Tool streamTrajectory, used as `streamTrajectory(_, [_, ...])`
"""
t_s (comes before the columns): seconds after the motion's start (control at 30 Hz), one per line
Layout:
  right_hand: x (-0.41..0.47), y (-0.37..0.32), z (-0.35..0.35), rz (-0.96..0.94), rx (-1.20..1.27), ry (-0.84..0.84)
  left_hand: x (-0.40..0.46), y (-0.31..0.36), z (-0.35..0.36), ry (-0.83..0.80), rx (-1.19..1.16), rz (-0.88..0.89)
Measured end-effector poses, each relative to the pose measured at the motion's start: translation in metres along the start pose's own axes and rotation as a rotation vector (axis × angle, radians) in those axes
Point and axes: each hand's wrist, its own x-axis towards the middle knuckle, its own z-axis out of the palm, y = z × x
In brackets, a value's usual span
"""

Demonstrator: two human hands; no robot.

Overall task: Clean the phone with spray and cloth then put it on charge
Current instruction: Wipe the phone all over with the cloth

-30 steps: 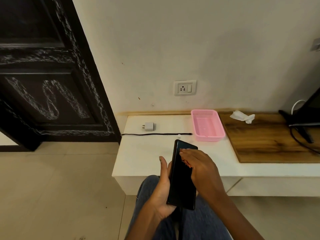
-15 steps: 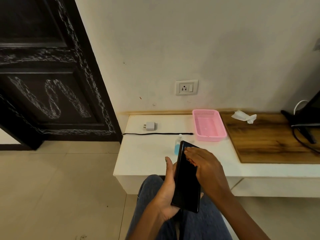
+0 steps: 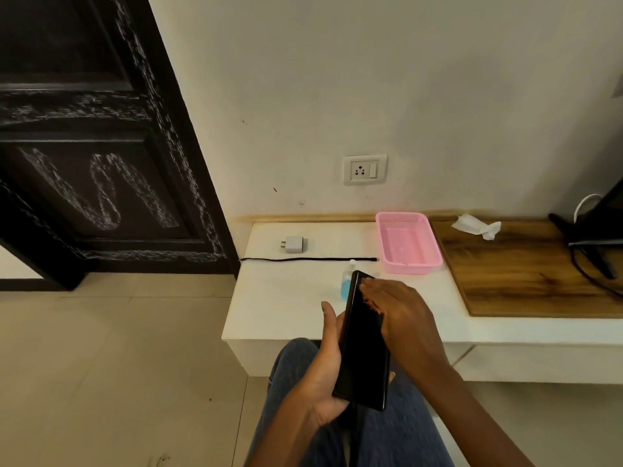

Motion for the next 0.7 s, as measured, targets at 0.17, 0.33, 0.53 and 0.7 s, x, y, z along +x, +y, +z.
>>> streamTrajectory(0.17, [0.011, -0.011, -0.002, 0.022, 0.092, -0.001, 0.002, 0.003, 0.003, -0.001, 0.036, 0.009])
streamTrajectory(0.33, [-0.013, -0.020, 0.003, -0.093, 0.058, -0.026, 0.001, 0.005, -0.006, 0.021, -0.003, 0.008])
streamTrajectory(0.53, [0.007, -0.006, 0.002, 0.030, 0.047, 0.012, 0.001, 0.003, 0.003, 0.001, 0.004, -0.010])
streamTrajectory(0.7, [0.001, -0.021, 0.003, 0.011, 0.105, -0.034, 0.004, 0.002, -0.004, 0.018, 0.001, 0.004])
